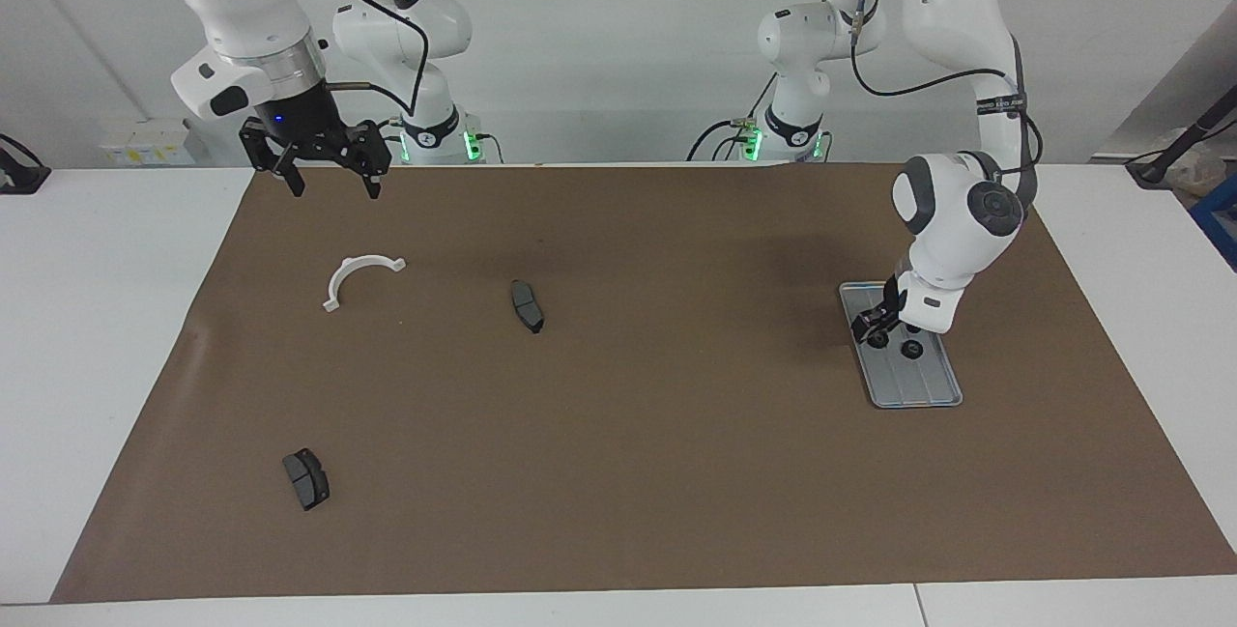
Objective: Place bearing gear from tray to pile
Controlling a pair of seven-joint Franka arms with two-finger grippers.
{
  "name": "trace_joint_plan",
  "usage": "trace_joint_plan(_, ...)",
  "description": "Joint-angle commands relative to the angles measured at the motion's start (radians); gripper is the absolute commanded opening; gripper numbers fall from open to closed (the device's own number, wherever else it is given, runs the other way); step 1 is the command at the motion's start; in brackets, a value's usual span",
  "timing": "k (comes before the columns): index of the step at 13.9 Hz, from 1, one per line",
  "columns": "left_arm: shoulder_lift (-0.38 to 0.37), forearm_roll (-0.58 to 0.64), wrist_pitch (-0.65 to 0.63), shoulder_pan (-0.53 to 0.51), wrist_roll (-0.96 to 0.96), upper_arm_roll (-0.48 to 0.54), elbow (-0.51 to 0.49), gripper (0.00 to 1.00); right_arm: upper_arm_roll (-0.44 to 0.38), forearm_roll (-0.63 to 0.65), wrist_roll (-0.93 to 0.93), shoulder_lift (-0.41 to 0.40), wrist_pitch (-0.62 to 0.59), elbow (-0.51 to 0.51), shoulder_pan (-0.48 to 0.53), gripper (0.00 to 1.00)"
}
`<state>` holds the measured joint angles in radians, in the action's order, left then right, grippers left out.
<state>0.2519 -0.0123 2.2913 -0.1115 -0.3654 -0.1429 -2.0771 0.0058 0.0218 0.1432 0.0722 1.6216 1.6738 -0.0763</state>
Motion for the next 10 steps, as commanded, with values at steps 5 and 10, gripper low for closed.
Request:
trace_joint_plan(5, -0.003, 0.005, 0.121, -0.01, -0.078, 0.005, -0.031, 0.59, 0.0, -0.022, -0.03, 0.015, 0.0, 0.015, 0.007, 1.0)
trace_joint_plan(10, -0.002, 0.005, 0.123, -0.007, -0.09, 0.005, -0.037, 0.48, 0.0, -0.022, -0.027, 0.017, 0.001, 0.017, 0.007, 1.0)
